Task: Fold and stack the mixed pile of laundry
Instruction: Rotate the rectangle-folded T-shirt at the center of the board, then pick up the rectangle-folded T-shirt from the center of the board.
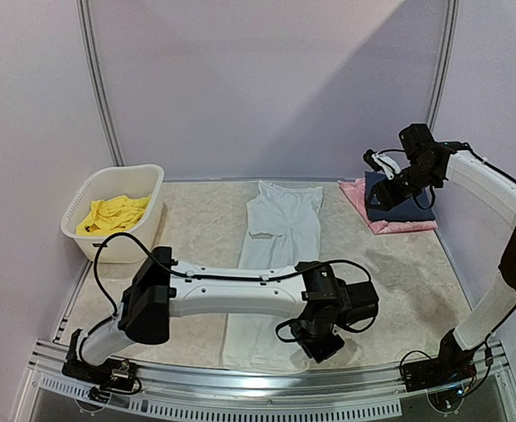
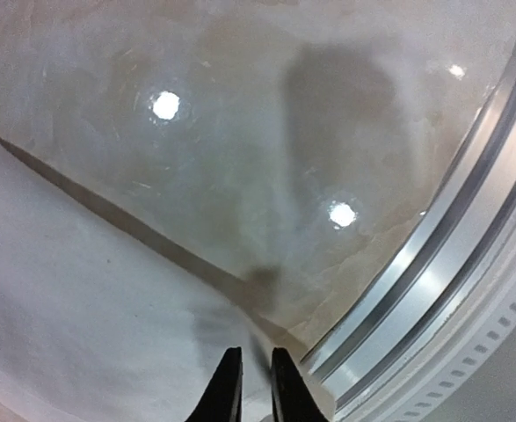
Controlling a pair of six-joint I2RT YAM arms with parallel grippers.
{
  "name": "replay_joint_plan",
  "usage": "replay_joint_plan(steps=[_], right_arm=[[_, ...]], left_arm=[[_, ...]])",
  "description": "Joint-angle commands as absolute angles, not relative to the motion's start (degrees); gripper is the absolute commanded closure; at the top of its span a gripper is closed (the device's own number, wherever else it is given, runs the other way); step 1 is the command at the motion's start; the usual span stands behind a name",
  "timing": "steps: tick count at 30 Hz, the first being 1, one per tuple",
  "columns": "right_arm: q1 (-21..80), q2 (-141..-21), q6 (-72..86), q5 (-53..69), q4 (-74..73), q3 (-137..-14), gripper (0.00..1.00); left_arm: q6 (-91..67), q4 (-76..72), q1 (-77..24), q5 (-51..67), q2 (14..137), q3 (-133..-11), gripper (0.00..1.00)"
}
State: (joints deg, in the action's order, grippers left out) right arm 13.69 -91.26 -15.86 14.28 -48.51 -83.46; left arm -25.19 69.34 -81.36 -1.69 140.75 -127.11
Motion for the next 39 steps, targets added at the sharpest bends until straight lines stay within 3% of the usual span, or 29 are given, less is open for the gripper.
replay_joint_plan(steps=[1,4,8,12,18,26,33,39], right_arm=[[12.59,-92.21,-15.17,16.29,-49.17,-83.45,0.44],[11.9,-91.7,-15.25,16.56,-49.41,-83.21,0.44],[11.72,-89.95,-17.2,20.45,-50.45,-81.95,0.44],[11.69,-82.4,-25.75,26.53,-49.92,-74.29,0.4],[14.45,-76.07,-41.52,40.38,-57.98,-64.06,0.37],[43.93,-65.37,-50.07,23.02,-46.39,-45.04,0.42],[64.69,-69.21,-52.3,9.43,-38.33,-43.62,0.46],[74.98,-74.99,-55.24,2.72,-33.2,-42.33,0.48]], left_arm=[[-22.0,69.6,-80.42,1.87,141.7,-129.51,0.85],[-20.57,67.44,-80.42,2.62,139.65,-127.92,0.83],[-17.01,67.58,-80.34,-2.38,133.53,-123.25,0.71],[-18.13,59.75,-77.13,-11.89,117.83,-104.16,0.61],[-35.91,43.15,-67.31,-6.51,95.12,-72.11,0.6],[-51.93,31.04,-67.39,-2.66,82.7,-50.28,0.56],[-67.49,19.96,-68.36,-0.53,76.53,-36.81,0.52],[-72.24,12.04,-70.53,5.28,79.84,-34.93,0.51]])
